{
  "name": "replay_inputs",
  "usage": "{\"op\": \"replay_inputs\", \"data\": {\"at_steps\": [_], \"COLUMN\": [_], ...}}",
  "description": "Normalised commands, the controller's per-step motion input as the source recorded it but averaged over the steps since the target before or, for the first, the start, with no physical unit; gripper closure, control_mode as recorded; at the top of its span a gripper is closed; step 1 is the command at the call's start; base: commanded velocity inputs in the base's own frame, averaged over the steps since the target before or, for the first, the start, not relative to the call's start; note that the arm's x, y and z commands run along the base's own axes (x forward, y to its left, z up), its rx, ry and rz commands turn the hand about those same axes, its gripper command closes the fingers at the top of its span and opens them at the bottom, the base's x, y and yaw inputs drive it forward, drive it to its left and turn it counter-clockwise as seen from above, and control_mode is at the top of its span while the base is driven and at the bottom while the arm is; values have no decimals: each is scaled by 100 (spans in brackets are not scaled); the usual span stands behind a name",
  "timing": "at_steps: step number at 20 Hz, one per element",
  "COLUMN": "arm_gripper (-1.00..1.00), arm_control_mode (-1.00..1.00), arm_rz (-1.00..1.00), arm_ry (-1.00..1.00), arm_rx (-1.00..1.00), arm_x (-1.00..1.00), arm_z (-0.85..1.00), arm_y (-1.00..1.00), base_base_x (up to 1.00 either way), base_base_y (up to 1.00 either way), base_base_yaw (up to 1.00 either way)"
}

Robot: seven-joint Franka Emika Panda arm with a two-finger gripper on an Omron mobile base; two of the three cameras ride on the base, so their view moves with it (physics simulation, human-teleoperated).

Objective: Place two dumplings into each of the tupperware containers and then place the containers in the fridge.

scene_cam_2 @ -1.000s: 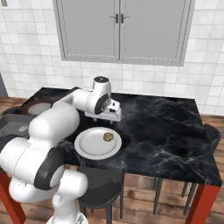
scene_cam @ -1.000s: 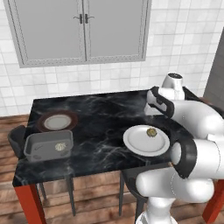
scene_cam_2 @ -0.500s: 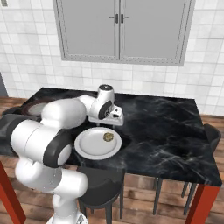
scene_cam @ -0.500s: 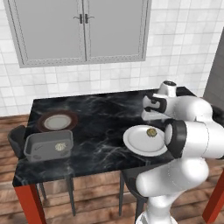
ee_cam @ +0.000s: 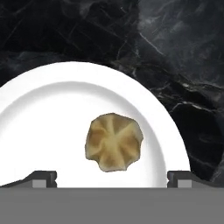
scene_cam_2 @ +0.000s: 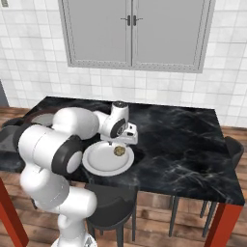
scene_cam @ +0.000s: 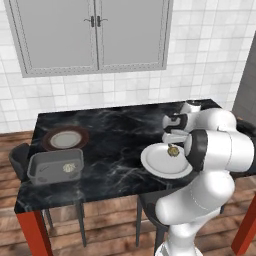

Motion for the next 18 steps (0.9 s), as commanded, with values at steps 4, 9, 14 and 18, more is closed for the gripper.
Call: {"op": "replay_inputs", "data": {"at_steps": [4, 9, 14, 18], "arm_gripper": [-100, -100, -100, -100], "arm_control_mode": [-100, -100, -100, -100], "arm_rz": [0, 0, 0, 0], "arm_ry": [0, 0, 2, 6], "arm_rx": [0, 0, 0, 0], "arm_x": [12, 13, 12, 10], "arm_z": [-27, -24, -20, -19], "arm_y": [0, 0, 0, 0], "base_base_x": [0, 0, 0, 0], "base_base_y": [0, 0, 0, 0], "base_base_yaw": [0, 0, 0, 0]}}
